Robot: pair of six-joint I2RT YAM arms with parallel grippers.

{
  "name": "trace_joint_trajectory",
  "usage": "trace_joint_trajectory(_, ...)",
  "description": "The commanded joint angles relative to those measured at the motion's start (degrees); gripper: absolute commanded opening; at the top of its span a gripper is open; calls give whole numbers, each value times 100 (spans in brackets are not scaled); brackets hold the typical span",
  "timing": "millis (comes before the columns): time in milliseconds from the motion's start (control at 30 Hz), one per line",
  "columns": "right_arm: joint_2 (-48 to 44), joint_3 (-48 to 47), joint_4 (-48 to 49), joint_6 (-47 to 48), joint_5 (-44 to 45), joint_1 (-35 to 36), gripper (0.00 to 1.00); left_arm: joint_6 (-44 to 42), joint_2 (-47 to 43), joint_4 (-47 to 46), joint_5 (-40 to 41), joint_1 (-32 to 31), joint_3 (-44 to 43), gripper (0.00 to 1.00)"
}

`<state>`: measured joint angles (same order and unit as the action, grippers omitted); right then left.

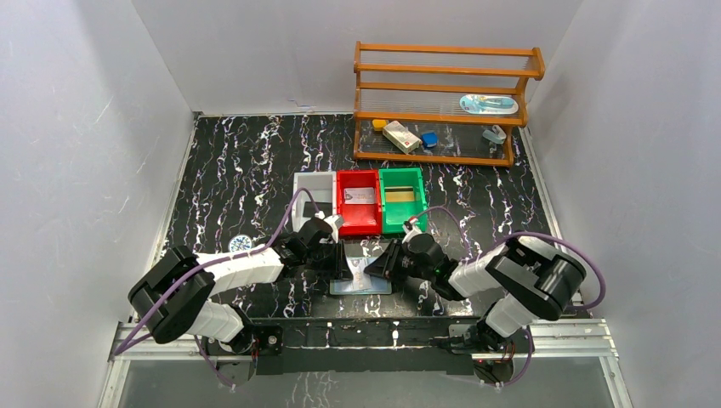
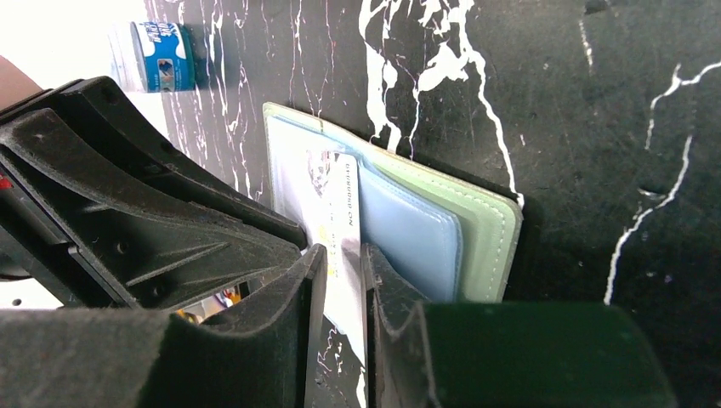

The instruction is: Take the credit cards out of the card holder

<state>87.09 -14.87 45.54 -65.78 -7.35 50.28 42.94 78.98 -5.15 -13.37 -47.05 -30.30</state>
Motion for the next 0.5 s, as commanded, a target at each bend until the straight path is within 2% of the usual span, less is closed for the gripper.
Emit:
trace_joint_trajectory(0, 374, 248, 489, 69, -185, 18, 31, -150, 180, 506, 88, -57, 331, 12)
trace_joint_trajectory(167, 1026, 205, 1848, -140, -1240, 15, 29, -111, 42, 410, 103, -59, 426, 13)
trace_joint_trajectory(300, 1620, 256, 2690, -559, -1367, 7, 26, -110, -3, 444, 124, -57, 421, 13)
trace_joint_trajectory(367, 1764, 262, 2903, -660, -1379, 16, 16, -110, -31, 480, 143, -55, 421, 13)
trace_joint_trajectory(467, 1705, 377, 2859, -734, -1190, -17, 12, -114, -32, 542, 195, -53, 421, 13)
